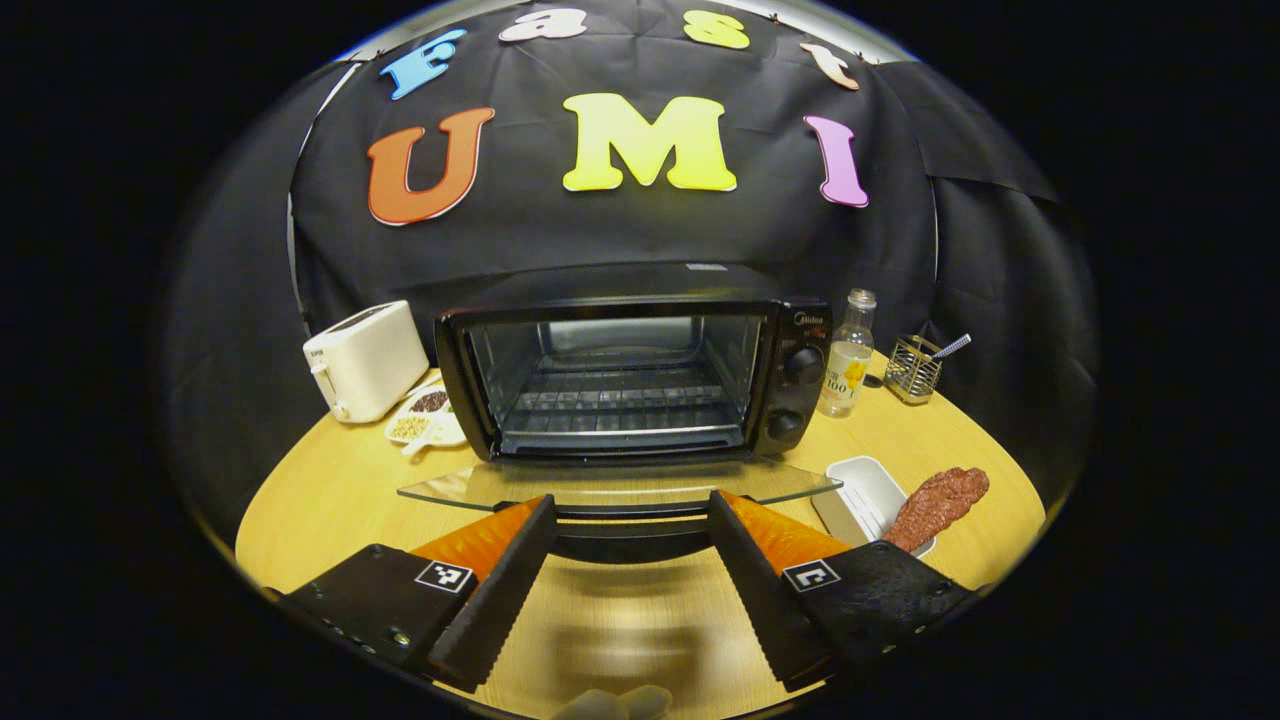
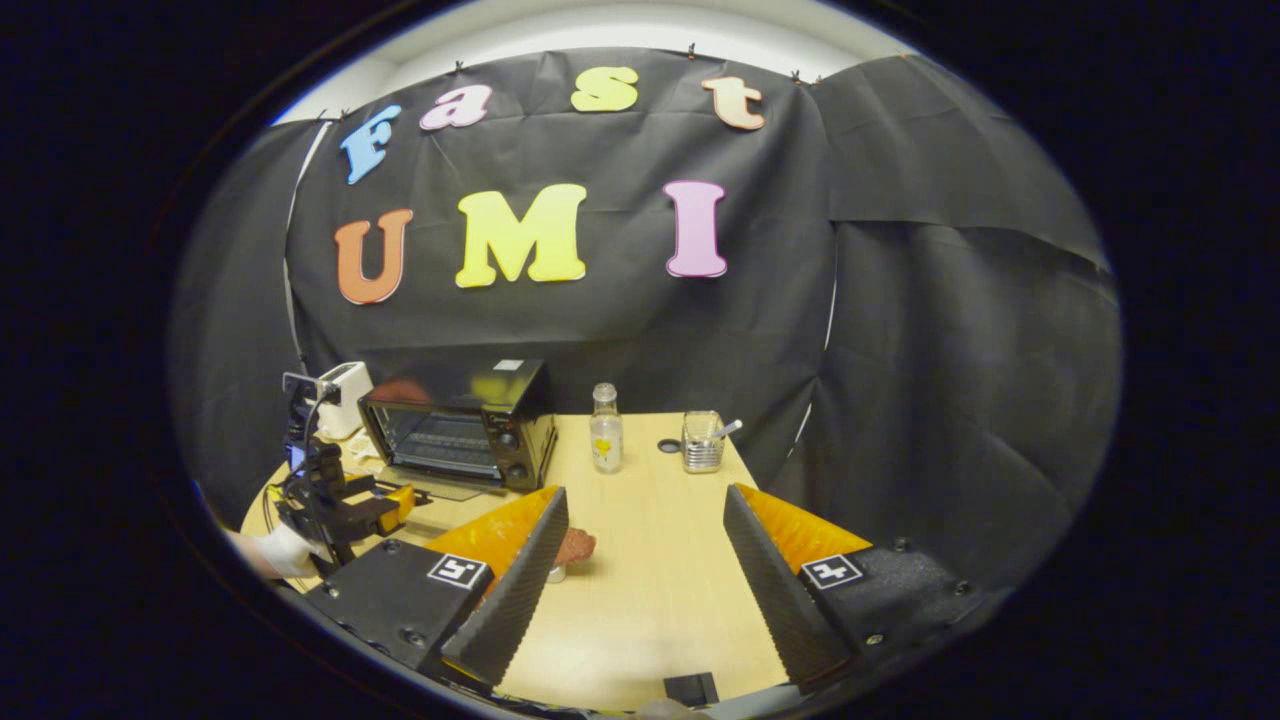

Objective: Open the electric oven with the left hand, put the food in, and close the electric oven.

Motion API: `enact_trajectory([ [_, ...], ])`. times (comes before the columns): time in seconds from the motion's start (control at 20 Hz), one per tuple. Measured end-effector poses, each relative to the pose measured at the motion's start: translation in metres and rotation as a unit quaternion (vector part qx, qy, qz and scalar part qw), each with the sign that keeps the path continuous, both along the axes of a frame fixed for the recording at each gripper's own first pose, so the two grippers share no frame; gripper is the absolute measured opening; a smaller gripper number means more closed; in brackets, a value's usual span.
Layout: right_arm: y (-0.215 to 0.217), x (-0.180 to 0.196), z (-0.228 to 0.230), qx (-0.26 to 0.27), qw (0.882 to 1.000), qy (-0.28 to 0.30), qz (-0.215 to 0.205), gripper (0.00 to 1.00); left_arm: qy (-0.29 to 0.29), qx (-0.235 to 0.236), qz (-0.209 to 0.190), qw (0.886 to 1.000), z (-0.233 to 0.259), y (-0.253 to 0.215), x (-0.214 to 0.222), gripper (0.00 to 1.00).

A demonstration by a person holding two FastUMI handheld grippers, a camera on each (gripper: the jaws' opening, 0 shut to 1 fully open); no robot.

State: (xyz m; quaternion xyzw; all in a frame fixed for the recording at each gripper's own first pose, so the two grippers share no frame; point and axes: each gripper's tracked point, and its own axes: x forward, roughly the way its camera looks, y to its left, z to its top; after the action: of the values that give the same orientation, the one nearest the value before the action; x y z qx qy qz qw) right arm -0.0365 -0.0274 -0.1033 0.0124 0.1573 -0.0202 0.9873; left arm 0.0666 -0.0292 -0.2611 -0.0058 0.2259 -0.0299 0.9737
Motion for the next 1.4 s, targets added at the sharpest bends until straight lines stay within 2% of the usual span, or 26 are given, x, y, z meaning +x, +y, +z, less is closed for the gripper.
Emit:
enact_trajectory([
  [0.25,0.007,-0.005,-0.002,-0.003,1.0,0.008,0.007,0.99,0.023,0.0,0.003,1.0,-0.028,-0.005,-0.012,0.96],
  [0.3,0.008,-0.006,-0.002,-0.005,1.0,0.008,0.008,0.96,0.029,-0.001,0.0,1.0,-0.034,-0.007,-0.016,0.96],
  [0.45,0.01,-0.009,-0.011,-0.003,1.0,0.018,0.01,0.99,0.043,0.009,-0.005,0.999,-0.047,-0.009,-0.021,0.96],
  [0.6,0.011,-0.01,-0.017,-0.001,1.0,0.026,0.01,0.97,0.076,-0.008,0.003,0.997,-0.069,-0.007,-0.024,0.96],
  [0.7,0.012,-0.008,-0.02,0.001,1.0,0.029,0.011,0.99,0.091,-0.014,0.007,0.996,-0.077,-0.007,-0.026,0.96],
  [0.8,0.012,-0.008,-0.023,0.0,0.999,0.03,0.012,0.99,0.082,0.0,-0.001,0.997,-0.077,-0.008,-0.024,0.96],
  [1.15,0.011,0.002,-0.048,0.01,0.998,0.05,0.032,0.99,0.054,-0.015,-0.002,0.998,-0.052,-0.004,-0.032,0.96],
  [1.4,0.01,0.031,-0.083,0.031,0.994,0.083,0.064,0.99,0.012,-0.029,0.03,0.999,0.002,0.02,-0.058,0.96],
])
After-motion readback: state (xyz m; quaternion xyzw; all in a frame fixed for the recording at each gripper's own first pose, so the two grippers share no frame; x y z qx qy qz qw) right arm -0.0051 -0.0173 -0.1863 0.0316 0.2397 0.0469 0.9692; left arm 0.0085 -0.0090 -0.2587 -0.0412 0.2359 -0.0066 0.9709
